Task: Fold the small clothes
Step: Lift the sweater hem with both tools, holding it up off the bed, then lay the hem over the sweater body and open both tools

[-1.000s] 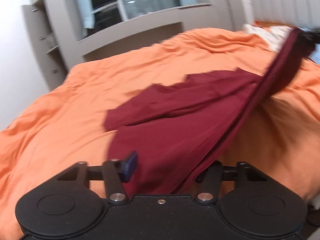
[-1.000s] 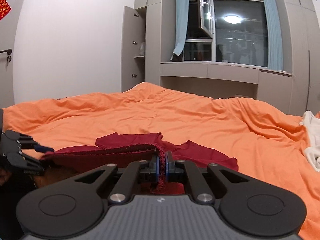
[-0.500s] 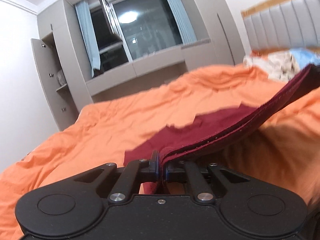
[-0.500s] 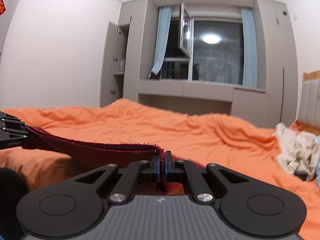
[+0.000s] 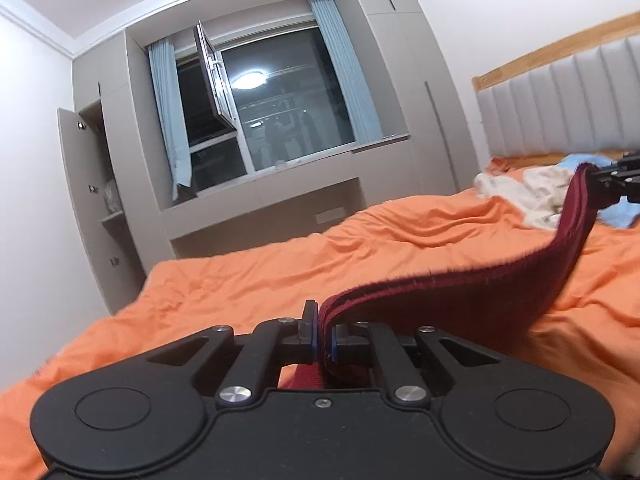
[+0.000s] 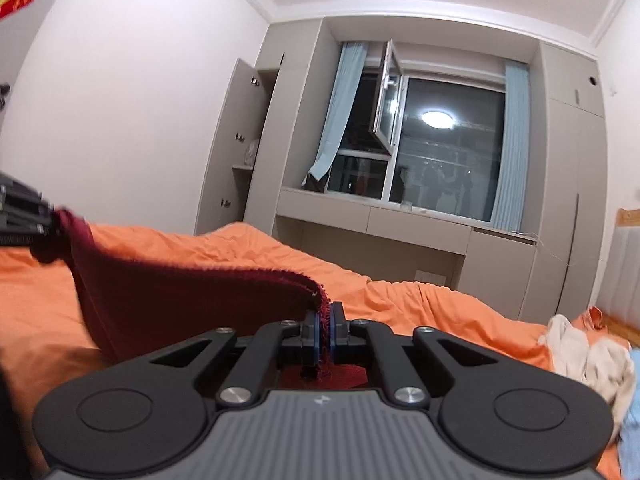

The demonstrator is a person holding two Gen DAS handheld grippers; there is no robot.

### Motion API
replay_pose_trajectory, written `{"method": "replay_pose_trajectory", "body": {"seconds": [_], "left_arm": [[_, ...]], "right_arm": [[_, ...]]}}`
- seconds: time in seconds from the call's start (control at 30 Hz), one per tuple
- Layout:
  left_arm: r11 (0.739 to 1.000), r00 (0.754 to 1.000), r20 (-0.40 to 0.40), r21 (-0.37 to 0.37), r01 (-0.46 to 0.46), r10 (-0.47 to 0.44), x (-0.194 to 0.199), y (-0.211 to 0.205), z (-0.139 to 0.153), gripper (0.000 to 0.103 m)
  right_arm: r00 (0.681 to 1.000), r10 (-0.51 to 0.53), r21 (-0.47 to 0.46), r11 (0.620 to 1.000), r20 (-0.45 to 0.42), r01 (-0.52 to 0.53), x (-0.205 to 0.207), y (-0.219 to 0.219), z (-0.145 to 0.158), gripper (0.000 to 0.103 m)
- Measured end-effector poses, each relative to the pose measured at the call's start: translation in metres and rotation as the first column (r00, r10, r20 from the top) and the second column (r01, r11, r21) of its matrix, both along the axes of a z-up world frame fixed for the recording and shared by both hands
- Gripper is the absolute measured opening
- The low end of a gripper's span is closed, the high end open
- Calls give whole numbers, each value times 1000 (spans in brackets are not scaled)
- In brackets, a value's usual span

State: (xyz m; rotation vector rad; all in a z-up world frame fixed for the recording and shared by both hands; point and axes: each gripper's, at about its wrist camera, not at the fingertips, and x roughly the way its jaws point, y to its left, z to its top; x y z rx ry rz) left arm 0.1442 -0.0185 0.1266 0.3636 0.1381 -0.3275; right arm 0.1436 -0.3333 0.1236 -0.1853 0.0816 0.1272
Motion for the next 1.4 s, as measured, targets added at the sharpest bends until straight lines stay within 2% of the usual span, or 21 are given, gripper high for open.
{"method": "replay_pose_trajectory", "body": {"seconds": [0.17, 0.23, 0.33, 0.43, 0.53, 0.63, 0.8, 0.87, 0.9, 0.93, 1.03, 1.07, 1.1, 1.17, 1.23, 1.3, 1.4], "left_arm": [[1000, 1000, -17, 17, -22, 22, 91, -13, 11, 6], [999, 999, -44, 46, -24, 26, 129, -20, 9, 7], [997, 993, -115, 71, -28, 36, 188, -28, -1, 7], [996, 979, -201, 78, -30, 46, 240, -31, -22, 7], [996, 949, -310, 79, -35, 58, 286, -32, -50, 7], [997, 899, -432, 57, -52, 72, 326, -31, -78, 7], [995, 833, -546, 19, -94, 89, 371, -24, -117, 10], [992, 806, -584, -8, -122, 95, 381, -18, -129, 16], [991, 794, -600, -17, -135, 98, 385, -16, -134, 21], [989, 782, -616, -26, -148, 101, 389, -14, -138, 22], [984, 764, -638, -49, -169, 99, 392, -8, -145, 37], [982, 761, -641, -60, -179, 100, 392, -5, -146, 55], [979, 760, -642, -70, -191, 102, 390, -2, -144, 81], [971, 763, -636, -91, -221, 114, 387, 5, -139, 100], [967, 771, -628, -116, -229, 107, 382, 12, -134, 101], [962, 763, -636, -117, -246, 118, 377, 19, -135, 102], [956, 743, -644, -59, -288, 184, 373, 26, -146, 102]], "right_arm": [[997, 9, 31, 999, -77, -6, 104, -19, -1, 5], [993, 13, 12, 1000, -116, -12, 143, -22, -8, 5], [983, 7, -43, 999, -185, -16, 196, -21, -27, 5], [964, 3, -55, 998, -266, -18, 239, -21, -54, 5], [934, 3, -42, 999, -357, -19, 278, -25, -80, 6], [906, -8, -43, 999, -424, -12, 306, -28, -107, 6], [869, -4, -11, 1000, -494, -2, 333, -36, -138, 8], [862, -2, 0, 1000, -508, 2, 337, -38, -145, 15], [859, -2, 4, 1000, -513, 4, 338, -39, -147, 26], [858, 0, 7, 1000, -514, 4, 339, -38, -148, 43], [860, 10, 16, 1000, -510, -3, 333, -39, -149, 73], [859, 12, 17, 1000, -511, -3, 336, -40, -147, 77], [858, 10, 16, 1000, -513, -2, 333, -41, -147, 82], [859, 6, 10, 1000, -513, 0, 324, -41, -148, 91], [861, -11, -11, 1000, -508, 6, 313, -42, -149, 101], [862, -56, -51, 998, -504, 35, 304, -44, -156, 102], [843, -154, -106, 988, -515, 115, 297, -52, -172, 103]]}}
